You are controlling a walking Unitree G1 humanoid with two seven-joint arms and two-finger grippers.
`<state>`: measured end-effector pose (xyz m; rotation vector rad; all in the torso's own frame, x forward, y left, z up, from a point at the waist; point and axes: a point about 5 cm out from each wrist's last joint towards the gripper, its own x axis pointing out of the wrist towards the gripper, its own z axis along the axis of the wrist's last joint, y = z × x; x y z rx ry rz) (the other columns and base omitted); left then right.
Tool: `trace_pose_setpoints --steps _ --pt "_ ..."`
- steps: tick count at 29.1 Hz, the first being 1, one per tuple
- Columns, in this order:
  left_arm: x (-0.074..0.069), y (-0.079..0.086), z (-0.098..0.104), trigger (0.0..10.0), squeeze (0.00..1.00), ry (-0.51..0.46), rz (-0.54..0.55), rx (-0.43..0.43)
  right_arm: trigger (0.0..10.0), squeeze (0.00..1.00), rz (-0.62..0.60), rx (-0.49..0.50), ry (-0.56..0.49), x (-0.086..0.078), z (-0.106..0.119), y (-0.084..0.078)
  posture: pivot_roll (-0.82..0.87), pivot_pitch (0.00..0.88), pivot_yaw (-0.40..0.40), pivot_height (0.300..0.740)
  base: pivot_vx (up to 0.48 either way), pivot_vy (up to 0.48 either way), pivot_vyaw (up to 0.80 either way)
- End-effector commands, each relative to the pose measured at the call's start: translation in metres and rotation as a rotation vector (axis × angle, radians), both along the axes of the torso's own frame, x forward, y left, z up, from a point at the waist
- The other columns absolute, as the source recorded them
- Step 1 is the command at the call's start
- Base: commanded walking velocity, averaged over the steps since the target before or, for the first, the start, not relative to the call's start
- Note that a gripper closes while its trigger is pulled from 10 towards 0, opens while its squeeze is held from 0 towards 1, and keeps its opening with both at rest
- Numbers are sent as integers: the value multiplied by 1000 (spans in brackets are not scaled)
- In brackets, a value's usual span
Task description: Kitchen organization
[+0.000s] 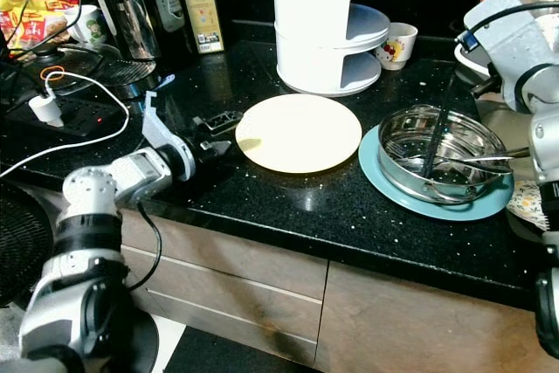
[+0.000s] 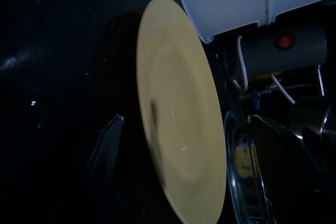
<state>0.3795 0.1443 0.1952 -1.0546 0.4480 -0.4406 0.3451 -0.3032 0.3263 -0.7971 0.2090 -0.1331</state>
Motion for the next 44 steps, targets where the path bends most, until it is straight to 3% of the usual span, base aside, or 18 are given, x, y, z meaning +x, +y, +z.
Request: trace_pose_setpoints --steps 1,4,11,12,35,41,43,44 --pt "0 2 -10 10000 0 48 -2 34 10000 0 21 -5 -25 0 7 5 -73 0 28 740 0 0 0" --pt "5 -4 -9 10000 0 58 -28 69 10000 0 31 0 -26 0 7 8 -78 0 30 740 0 0 0" --pt "2 -15 -18 10000 0 96 -108 109 10000 0 38 7 -33 0 9 10 -81 0 31 740 0 0 0" --pt "-1 -18 -27 0 0 122 -138 119 10000 0 42 10 -38 -1 11 11 -76 0 31 740 0 0 0" --pt "-4 -12 -44 0 0 167 -152 113 10000 0 123 51 -60 0 12 27 -72 0 35 740 0 0 0" --pt "2 -7 -27 0 0 51 -85 50 10000 0 165 47 -87 0 13 34 -71 0 37 740 0 0 0" --pt "2 -7 -27 0 0 51 -85 50 10000 0 165 47 -87 0 13 34 -71 0 37 740 0 0 0" --pt "3 -3 -19 0 0 8 -34 54 10000 0 176 47 -99 0 13 37 -71 0 37 740 0 0 0"
